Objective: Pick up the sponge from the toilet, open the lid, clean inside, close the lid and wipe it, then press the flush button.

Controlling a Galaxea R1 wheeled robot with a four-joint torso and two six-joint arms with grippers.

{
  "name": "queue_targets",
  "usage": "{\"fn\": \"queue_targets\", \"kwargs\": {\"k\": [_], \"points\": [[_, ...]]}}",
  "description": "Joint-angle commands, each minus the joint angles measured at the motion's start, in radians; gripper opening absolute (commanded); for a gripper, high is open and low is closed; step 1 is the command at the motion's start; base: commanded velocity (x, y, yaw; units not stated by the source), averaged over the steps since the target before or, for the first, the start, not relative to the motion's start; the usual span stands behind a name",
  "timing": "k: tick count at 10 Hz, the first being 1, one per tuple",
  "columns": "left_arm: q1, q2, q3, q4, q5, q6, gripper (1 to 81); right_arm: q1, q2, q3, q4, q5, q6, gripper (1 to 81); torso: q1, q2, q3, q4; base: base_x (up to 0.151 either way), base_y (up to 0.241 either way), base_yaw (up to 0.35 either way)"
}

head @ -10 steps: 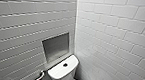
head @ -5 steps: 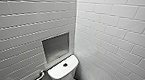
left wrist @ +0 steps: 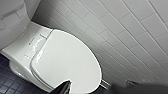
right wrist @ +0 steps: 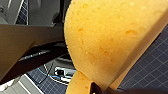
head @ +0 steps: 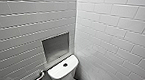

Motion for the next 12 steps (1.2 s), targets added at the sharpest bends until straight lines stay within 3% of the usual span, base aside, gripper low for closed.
{"fn": "queue_targets", "kwargs": {"k": [1, 6, 8, 11, 12], "points": [[-0.224, -0.019, 0.086, -0.105, 0.069, -0.004, 81.1, 0.018, 0.002, 0.011, -0.003, -0.071, -0.003, 1.0, 0.0, 0.0, 0.0, 0.0, 0.0, 0.0, 0.0], [-0.467, 0.04, 0.054, -0.225, 0.083, -0.005, 81.1, 0.018, 0.003, 0.012, -0.003, -0.068, -0.003, 1.0, 0.0, 0.001, 0.0, 0.0, 0.0, 0.0, 0.0], [-0.544, 0.076, -0.012, -0.266, 0.107, -0.005, 81.1, 0.018, 0.002, 0.012, -0.002, -0.066, -0.003, 1.0, 0.0, 0.001, -0.046, 0.0, 0.0, 0.0, 0.0], [-0.606, 0.146, -0.15, -0.271, 0.152, -0.005, 81.1, 0.017, -0.001, 0.012, 0.0, -0.065, -0.003, 1.0, 0.0, 0.001, -0.151, 0.0, 0.0, 0.0, 0.0], [-0.629, 0.16, -0.188, -0.271, 0.161, -0.005, 81.1, 0.017, 0.0, 0.012, 0.0, -0.065, -0.003, 1.0, 0.0, 0.002, -0.162, 0.0, 0.0, 0.0, 0.0]]}}
